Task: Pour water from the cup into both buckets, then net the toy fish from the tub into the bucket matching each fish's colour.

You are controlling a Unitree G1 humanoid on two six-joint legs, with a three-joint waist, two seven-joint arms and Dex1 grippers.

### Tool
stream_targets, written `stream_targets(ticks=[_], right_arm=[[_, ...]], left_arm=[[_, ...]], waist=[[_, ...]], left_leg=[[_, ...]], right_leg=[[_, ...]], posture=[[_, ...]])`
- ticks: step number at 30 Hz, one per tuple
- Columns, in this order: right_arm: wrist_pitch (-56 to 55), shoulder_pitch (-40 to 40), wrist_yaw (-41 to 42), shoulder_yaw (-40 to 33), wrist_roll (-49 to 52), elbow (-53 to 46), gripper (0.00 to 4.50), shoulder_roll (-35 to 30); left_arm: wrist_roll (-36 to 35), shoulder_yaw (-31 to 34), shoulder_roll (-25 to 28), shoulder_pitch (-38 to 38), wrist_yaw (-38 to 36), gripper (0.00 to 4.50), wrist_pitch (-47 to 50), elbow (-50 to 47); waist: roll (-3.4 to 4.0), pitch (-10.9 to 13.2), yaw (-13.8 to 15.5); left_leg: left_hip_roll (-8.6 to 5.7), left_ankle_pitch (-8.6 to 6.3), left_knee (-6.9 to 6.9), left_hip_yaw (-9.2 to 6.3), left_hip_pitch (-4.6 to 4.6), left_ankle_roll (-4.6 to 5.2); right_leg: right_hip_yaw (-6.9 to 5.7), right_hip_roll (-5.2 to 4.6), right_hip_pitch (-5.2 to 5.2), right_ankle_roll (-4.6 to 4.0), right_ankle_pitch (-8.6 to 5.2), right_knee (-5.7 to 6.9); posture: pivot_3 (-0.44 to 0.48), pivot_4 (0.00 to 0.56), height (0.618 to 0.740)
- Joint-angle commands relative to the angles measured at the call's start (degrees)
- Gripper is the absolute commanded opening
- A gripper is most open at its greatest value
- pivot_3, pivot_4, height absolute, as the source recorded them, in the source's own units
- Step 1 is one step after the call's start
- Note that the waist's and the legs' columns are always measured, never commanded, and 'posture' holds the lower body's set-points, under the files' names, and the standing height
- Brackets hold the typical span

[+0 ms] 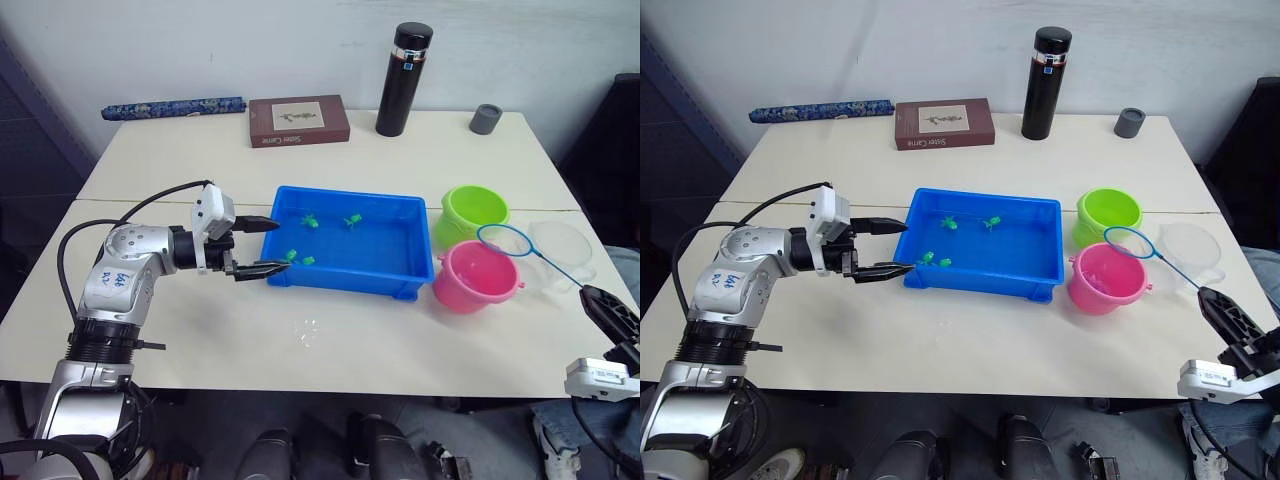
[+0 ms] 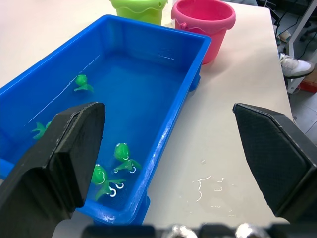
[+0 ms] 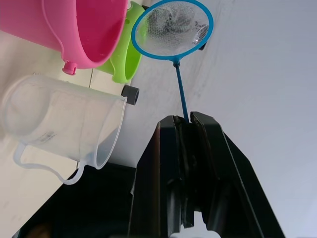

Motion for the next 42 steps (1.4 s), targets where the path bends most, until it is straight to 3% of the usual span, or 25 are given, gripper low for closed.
stream_targets(ticks=[1,9,13,16,23,26,36,42], right_arm=[[2.8,-4.2,6.3,2.4,10.3,-2.5,0.00,-3.5],[22.3,-21.7,29.6,16.3,37.4,-8.7,0.00,-7.0],[43.2,-31.2,40.8,24.4,55.0,-15.8,0.00,-5.8],[53.9,-36.3,44.7,27.0,62.3,-18.7,0.00,-5.6],[89.1,-51.3,48.9,34.0,75.7,-19.0,0.00,-8.8],[99.0,-57.8,49.2,36.8,78.6,-16.9,0.00,-7.7],[123.0,-71.7,47.6,42.4,83.8,-10.2,0.00,-2.6],[127.2,-76.7,44.8,47.2,81.4,-4.4,0.00,1.0]], left_arm=[[-1.2,2.0,0.3,-1.0,0.8,4.47,0.8,-1.4],[-0.9,4.3,0.6,-1.9,6.9,4.47,5.9,-0.1],[0.0,4.5,1.9,-1.2,9.6,4.47,9.0,-0.6],[-0.2,5.0,2.9,-0.4,10.3,4.47,10.1,-2.0],[-0.4,5.7,4.9,1.1,10.4,4.47,10.6,-3.8],[-0.4,5.9,5.5,2.1,10.7,4.47,11.2,-5.2],[0.7,5.3,6.0,3.3,13.5,4.47,12.9,-7.8],[0.7,5.3,5.8,4.0,14.3,4.47,13.6,-9.0]], waist=[[0.00,0.0,-0.3],[-0.01,0.0,-1.2],[-0.02,0.0,-1.0],[-0.02,0.0,-0.8],[-0.02,0.0,-0.9],[-0.01,0.0,-1.0],[-0.01,0.0,-1.1],[-0.01,0.0,-1.2]], left_leg=[[0.00,0.00,0.05,0.01,0.00,0.00],[0.16,0.01,0.18,0.01,0.06,0.00],[0.20,0.00,0.28,-0.05,-0.02,0.01],[0.18,-0.01,0.31,-0.12,-0.05,0.03],[0.16,-0.01,0.30,-0.19,-0.11,0.02],[0.14,-0.01,0.28,-0.25,-0.13,0.02],[0.06,-0.02,0.25,-0.26,-0.22,0.02],[0.02,-0.03,0.24,-0.29,-0.30,0.04]], right_leg=[[0.02,0.00,0.00,0.00,0.00,-0.02],[0.05,0.17,0.00,-0.02,-0.01,0.28],[-0.03,0.12,0.00,-0.02,-0.01,0.28],[-0.09,0.04,0.00,-0.02,-0.01,0.28],[-0.19,-0.11,-0.04,-0.03,-0.01,0.22],[-0.25,-0.20,-0.06,-0.06,-0.03,0.18],[-0.28,-0.29,-0.16,-0.05,-0.02,0.19],[-0.32,-0.32,-0.21,-0.05,-0.02,0.16]], posture=[[0.000,0.150,0.740],[0.000,0.150,0.740],[0.000,0.150,0.740],[0.000,0.150,0.740],[0.000,0.150,0.740],[0.000,0.150,0.740],[0.000,0.150,0.740],[0.000,0.150,0.740]])
